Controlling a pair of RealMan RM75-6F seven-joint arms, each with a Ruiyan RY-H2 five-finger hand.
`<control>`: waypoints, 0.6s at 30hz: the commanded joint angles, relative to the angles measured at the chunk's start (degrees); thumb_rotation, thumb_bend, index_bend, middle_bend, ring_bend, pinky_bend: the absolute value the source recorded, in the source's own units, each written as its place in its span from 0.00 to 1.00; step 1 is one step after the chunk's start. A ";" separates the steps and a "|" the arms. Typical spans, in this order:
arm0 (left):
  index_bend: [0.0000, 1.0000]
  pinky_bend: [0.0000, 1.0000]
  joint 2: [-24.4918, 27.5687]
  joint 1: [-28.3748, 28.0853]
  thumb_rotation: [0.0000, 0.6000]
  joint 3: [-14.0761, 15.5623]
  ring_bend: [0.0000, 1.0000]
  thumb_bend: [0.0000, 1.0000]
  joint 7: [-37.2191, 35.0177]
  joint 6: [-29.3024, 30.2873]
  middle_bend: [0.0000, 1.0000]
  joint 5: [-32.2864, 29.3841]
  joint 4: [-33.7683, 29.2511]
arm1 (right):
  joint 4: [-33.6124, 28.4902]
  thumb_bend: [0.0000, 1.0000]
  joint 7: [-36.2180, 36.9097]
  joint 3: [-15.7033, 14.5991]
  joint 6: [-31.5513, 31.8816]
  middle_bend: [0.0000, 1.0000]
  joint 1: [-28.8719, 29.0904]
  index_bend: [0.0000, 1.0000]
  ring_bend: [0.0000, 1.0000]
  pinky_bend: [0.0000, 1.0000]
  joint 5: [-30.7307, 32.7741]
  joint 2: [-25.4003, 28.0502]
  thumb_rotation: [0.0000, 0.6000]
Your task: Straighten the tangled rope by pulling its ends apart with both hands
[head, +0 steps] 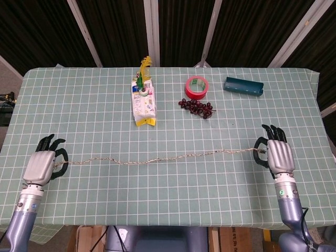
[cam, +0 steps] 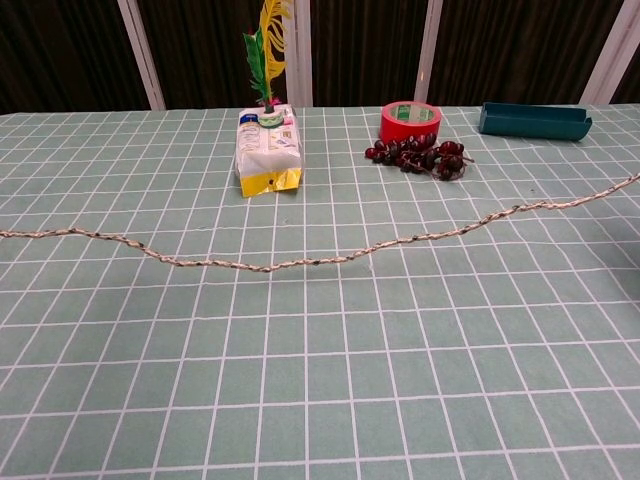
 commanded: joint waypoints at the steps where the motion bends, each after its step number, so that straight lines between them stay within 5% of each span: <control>1: 0.61 0.00 -0.26 -0.03 1.00 0.09 0.00 0.58 0.06 -0.09 0.19 -0.15 0.45 | 0.94 0.50 0.27 -0.05 -0.17 0.14 -0.23 0.64 0.00 0.00 0.48 0.15 1.00; 18: 0.61 0.00 -3.74 -1.04 1.00 0.52 0.00 0.58 1.21 -2.38 0.19 -2.51 5.47 | 6.11 0.50 1.35 -1.17 -1.90 0.14 -1.06 0.64 0.00 0.00 2.07 -0.86 1.00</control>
